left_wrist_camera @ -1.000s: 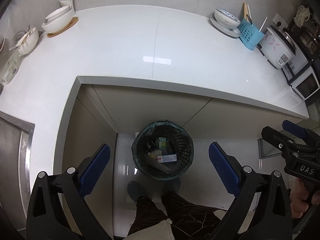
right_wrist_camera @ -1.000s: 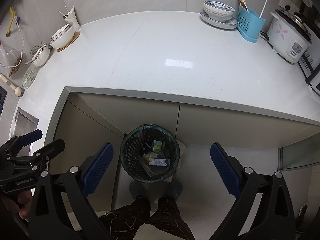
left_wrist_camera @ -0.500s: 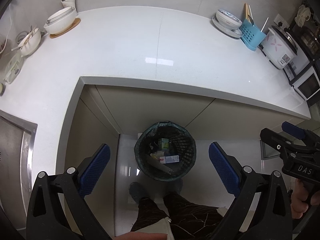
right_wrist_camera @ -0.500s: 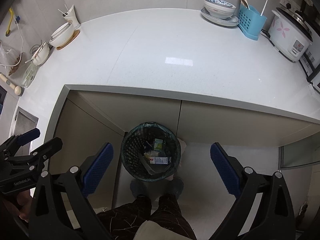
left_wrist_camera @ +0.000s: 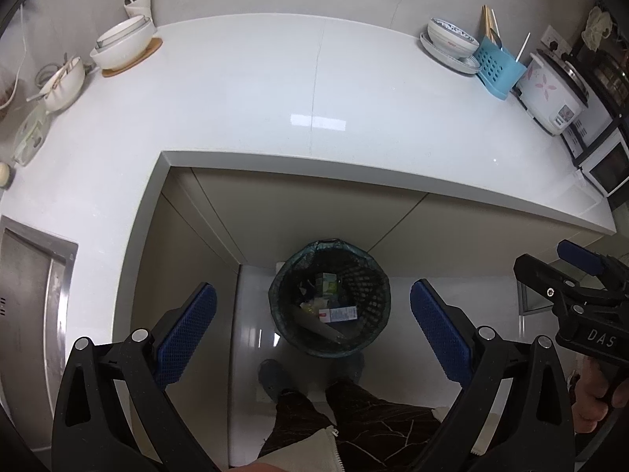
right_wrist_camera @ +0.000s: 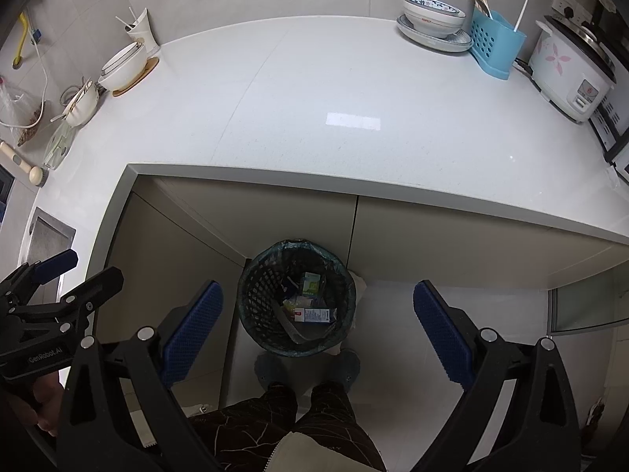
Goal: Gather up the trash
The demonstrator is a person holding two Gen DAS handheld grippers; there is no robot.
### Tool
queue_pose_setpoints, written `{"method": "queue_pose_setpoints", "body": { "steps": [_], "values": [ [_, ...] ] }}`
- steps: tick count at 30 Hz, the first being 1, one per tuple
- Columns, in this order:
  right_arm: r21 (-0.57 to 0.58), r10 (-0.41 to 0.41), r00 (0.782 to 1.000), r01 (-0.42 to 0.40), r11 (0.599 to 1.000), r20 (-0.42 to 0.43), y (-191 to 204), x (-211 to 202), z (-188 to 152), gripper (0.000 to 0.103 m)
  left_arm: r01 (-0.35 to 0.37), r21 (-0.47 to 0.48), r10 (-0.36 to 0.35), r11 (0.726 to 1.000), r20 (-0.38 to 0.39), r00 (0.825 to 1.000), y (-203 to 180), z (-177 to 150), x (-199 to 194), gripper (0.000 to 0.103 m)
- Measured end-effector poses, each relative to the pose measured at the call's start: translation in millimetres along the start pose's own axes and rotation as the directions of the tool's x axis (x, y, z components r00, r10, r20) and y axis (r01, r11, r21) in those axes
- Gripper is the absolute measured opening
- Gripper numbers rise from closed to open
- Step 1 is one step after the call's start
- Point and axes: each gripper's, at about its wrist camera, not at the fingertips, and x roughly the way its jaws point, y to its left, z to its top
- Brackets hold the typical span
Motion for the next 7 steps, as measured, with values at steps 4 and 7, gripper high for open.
{"method": "queue_pose_setpoints", "body": {
  "steps": [4, 7],
  "values": [
    [0.004, -0.001, 1.0, 0.001, 1.0, 0.002, -0.4, 0.2, -0.8, 0.094, 0.004, 0.005, -0.004, 1.0, -0.01, 1.0, -1.3, -1.0, 1.3, 0.097],
    [0.006, -0.003, 1.0, 0.003, 1.0, 0.003, -0.8, 0.0, -1.9, 0.094, -0.002, 0.006, 0.002, 1.0, -0.013, 1.0, -1.8, -1.3, 1.4, 0.097]
  ]
}}
